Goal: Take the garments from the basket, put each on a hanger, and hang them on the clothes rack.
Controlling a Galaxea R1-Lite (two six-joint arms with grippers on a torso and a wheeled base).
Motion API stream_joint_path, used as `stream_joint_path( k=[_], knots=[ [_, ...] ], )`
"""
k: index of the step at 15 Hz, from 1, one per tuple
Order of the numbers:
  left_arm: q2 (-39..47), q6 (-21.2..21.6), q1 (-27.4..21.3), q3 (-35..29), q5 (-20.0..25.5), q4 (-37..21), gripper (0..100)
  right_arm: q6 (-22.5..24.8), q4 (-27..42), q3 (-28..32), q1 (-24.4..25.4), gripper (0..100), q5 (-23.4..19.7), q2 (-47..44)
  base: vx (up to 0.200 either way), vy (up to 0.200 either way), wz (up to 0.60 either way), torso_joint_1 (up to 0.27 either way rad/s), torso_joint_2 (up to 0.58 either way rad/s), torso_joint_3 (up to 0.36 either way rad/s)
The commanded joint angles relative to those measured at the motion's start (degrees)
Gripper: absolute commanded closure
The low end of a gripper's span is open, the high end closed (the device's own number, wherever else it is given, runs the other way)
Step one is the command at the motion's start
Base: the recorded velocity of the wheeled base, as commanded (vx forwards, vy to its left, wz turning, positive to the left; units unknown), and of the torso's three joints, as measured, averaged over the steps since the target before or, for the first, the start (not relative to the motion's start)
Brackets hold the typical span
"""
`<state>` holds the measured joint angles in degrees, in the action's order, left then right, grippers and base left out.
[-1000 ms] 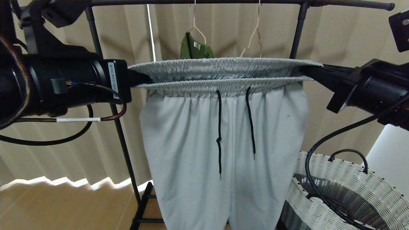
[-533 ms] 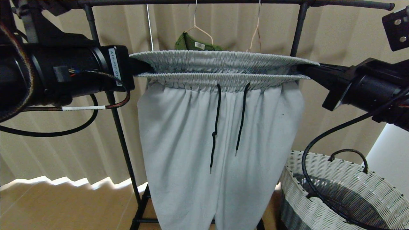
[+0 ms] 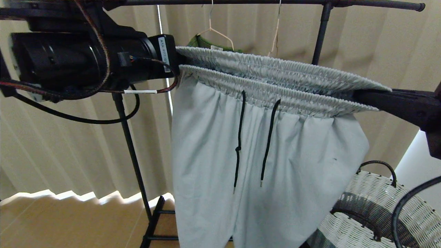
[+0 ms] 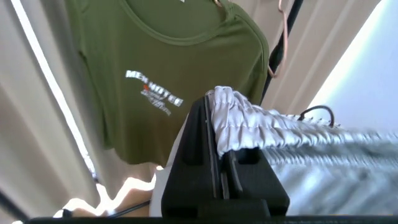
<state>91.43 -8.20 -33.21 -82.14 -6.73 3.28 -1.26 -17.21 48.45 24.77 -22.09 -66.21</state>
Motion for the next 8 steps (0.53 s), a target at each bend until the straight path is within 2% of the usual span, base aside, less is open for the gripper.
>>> stream_joint_path(
  k=[1,3,5,8],
  knots=[
    [3.4,-0.2,0.0,-1.6,0.0,0.0,100,-0.2,-0.2,-2.8,0.2,100,-2.3,3.7,0.0,0.0,0.0,0.0,0.0,0.0],
    [3.4,-0.2,0.0,-1.7,0.0,0.0,100,-0.2,-0.5,-4.4,0.5,100,-3.8,3.9,0.0,0.0,0.0,0.0,0.0,0.0],
    [3.0,-0.2,0.1,-1.2,0.0,-0.4,100,0.9,-0.8,-4.9,0.1,100,-3.5,3.2,0.0,0.0,0.0,0.0,0.0,0.0],
    [0.9,-0.1,1.0,0.6,0.0,-1.3,100,5.4,-0.9,-4.6,-3.3,100,-2.8,2.2,0.0,0.0,0.0,0.0,0.0,0.0]
  ],
)
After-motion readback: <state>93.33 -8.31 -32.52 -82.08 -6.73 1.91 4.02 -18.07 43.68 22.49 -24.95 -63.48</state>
